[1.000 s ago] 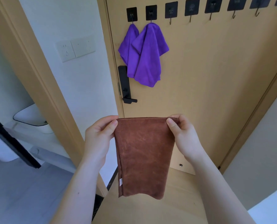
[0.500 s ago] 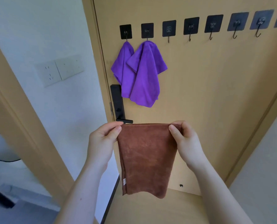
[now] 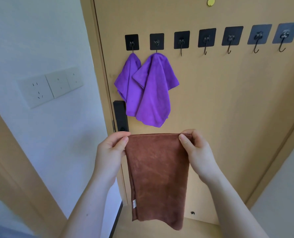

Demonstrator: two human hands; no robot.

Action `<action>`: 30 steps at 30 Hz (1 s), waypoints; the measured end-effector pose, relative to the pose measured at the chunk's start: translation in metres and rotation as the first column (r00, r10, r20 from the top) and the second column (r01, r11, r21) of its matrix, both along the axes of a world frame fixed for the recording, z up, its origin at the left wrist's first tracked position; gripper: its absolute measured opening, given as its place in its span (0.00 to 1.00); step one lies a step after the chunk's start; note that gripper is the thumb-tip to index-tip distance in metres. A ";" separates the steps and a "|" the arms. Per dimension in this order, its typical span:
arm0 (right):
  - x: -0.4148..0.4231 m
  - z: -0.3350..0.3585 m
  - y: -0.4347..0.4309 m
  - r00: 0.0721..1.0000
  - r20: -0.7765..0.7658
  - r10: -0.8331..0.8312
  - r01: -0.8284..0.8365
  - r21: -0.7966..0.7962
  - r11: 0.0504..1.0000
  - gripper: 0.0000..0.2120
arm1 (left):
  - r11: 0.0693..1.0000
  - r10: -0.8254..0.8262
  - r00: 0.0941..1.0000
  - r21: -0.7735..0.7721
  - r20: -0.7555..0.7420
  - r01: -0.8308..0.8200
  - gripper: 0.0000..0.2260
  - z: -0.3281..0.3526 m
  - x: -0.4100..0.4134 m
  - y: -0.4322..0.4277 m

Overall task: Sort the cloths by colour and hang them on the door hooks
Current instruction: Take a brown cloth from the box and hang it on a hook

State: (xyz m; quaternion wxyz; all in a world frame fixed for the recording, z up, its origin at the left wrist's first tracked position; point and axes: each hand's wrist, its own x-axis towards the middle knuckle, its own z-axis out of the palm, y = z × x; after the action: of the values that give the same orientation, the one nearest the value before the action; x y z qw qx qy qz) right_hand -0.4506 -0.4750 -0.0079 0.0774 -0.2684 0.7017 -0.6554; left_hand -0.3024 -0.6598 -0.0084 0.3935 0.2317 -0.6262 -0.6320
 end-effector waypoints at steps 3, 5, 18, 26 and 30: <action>-0.015 0.000 -0.009 1.000 -0.008 0.017 -0.016 0.003 1.000 0.04 | 1.000 -0.011 1.000 0.021 -0.001 0.011 0.12 -0.002 -0.014 -0.007; -0.027 0.001 -0.016 0.999 -0.010 0.032 -0.032 0.004 0.999 0.04 | 1.000 -0.006 1.000 0.024 0.003 0.006 0.12 -0.003 -0.025 -0.012; -0.118 0.036 -0.053 0.979 0.108 0.173 -0.157 -0.141 0.977 0.03 | 0.999 0.038 0.999 -0.027 0.031 -0.037 0.16 0.012 -0.126 -0.054; -0.177 0.056 -0.055 0.938 0.195 0.286 -0.250 -0.190 0.949 0.08 | 0.989 -0.038 0.978 -0.131 0.203 0.066 0.09 0.019 -0.203 -0.051; -0.200 0.067 -0.055 0.919 0.198 0.342 -0.302 -0.206 0.931 0.10 | 0.959 -0.106 0.937 -0.216 0.333 0.185 0.08 0.029 -0.231 -0.039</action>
State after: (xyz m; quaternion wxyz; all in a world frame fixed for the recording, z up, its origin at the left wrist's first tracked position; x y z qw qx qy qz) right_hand -0.6505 -0.5300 0.0588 0.2421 -0.3081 0.5752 -0.7181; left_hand -0.5333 -0.6986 0.0209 0.2645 0.2332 -0.7698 -0.5320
